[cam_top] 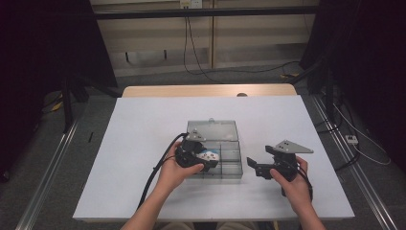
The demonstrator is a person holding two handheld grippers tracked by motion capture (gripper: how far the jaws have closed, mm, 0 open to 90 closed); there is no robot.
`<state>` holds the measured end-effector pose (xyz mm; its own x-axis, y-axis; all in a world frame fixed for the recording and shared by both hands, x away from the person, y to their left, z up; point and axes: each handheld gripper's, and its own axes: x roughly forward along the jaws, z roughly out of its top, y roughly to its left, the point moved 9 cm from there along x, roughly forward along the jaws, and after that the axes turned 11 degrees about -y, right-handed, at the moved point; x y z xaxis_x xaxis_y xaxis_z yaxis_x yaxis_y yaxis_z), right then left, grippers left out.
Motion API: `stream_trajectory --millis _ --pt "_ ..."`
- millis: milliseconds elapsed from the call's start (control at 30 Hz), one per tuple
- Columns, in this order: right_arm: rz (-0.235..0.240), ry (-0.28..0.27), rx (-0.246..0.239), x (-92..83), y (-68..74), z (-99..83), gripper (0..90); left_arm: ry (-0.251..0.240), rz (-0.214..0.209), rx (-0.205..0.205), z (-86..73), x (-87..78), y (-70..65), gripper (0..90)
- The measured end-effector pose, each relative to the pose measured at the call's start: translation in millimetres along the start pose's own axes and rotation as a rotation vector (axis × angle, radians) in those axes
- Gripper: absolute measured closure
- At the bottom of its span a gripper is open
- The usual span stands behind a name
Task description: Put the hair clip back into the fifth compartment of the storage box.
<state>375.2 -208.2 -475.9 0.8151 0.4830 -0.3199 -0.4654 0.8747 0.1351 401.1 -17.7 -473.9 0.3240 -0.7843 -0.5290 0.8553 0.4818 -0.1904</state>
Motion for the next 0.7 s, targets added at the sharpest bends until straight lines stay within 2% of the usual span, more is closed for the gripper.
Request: stream_trajectory --millis 700 --pt "0.003 -0.002 0.002 0.2 1.3 0.7 11.9 0.018 -0.002 0.018 -5.1 6.0 -4.3 31.3"
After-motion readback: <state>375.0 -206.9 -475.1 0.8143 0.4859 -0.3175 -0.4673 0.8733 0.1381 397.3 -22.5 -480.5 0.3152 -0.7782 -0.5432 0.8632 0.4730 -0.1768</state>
